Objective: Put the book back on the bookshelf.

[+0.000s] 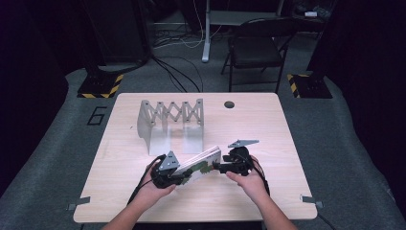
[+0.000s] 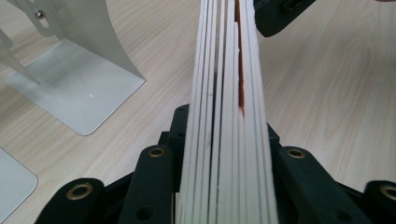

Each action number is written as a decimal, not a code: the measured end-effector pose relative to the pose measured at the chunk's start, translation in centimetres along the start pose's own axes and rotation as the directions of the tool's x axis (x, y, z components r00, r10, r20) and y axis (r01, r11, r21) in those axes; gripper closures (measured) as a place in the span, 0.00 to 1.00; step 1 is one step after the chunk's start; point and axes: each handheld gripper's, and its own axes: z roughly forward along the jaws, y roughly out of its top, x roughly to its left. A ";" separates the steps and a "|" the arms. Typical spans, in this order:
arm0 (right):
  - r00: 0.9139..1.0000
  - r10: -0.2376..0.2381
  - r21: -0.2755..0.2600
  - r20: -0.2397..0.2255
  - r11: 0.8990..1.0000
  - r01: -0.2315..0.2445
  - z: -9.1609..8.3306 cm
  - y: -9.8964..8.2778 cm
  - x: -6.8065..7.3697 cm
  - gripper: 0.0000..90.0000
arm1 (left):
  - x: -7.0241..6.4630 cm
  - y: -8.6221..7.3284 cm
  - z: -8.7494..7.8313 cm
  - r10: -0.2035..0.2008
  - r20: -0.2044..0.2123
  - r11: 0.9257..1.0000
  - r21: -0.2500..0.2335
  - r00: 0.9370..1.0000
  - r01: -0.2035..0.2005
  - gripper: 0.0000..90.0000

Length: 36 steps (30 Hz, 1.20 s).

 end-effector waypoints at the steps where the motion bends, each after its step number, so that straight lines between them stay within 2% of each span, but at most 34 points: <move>1: 1.000 -0.005 -0.002 0.000 1.000 0.005 0.0 0.0 0.0 0.45 | 0.0 0.0 0.0 0.005 0.003 1.000 0.004 1.000 -0.005 0.78; 5: 1.000 -0.008 -0.002 0.000 1.000 0.008 0.0 0.0 -0.1 0.45 | -0.2 0.0 0.0 0.008 -0.004 1.000 0.001 1.000 -0.008 0.82; 6: 1.000 0.012 0.003 0.001 1.000 -0.012 -0.1 0.0 0.1 0.45 | -0.2 0.0 0.0 0.008 -0.002 1.000 0.002 1.000 -0.008 0.82; 7: 1.000 -0.007 -0.002 0.000 1.000 0.007 0.0 0.0 -0.1 0.45 | -0.2 0.1 -0.1 0.012 0.001 1.000 0.006 1.000 -0.012 0.82; 8: 1.000 0.015 0.005 0.001 1.000 -0.015 -0.1 0.0 0.1 0.45 | -0.2 0.1 -0.1 0.015 0.001 1.000 0.009 1.000 -0.015 0.82; 10: 1.000 -0.001 0.001 0.002 1.000 0.001 0.0 0.0 0.0 0.45 | -0.3 0.1 -0.1 0.014 0.003 1.000 0.007 1.000 -0.014 0.83; 14: 1.000 0.000 0.000 0.000 1.000 0.000 0.0 0.0 0.0 0.45 | -0.6 0.1 -0.1 0.021 0.011 1.000 0.010 1.000 -0.021 0.84; 19: 1.000 0.004 0.001 0.003 1.000 -0.004 -0.1 0.0 0.0 0.45 | -0.9 0.2 0.0 0.026 0.001 1.000 0.011 1.000 -0.026 0.84; 26: 1.000 0.002 0.003 0.003 1.000 -0.002 -0.1 -0.1 -0.1 0.45 | -0.9 0.2 -0.1 0.014 -0.002 1.000 0.015 1.000 -0.014 0.84; 28: 1.000 0.002 0.003 0.004 1.000 -0.002 -0.1 -0.1 -0.1 0.45 | -1.0 0.2 0.0 0.012 -0.018 1.000 0.005 1.000 -0.012 0.84; 36: 1.000 -0.001 0.001 0.006 1.000 0.001 -0.1 -0.1 -0.2 0.45 | -1.1 0.2 -0.2 -0.002 -0.011 1.000 0.012 1.000 0.002 0.84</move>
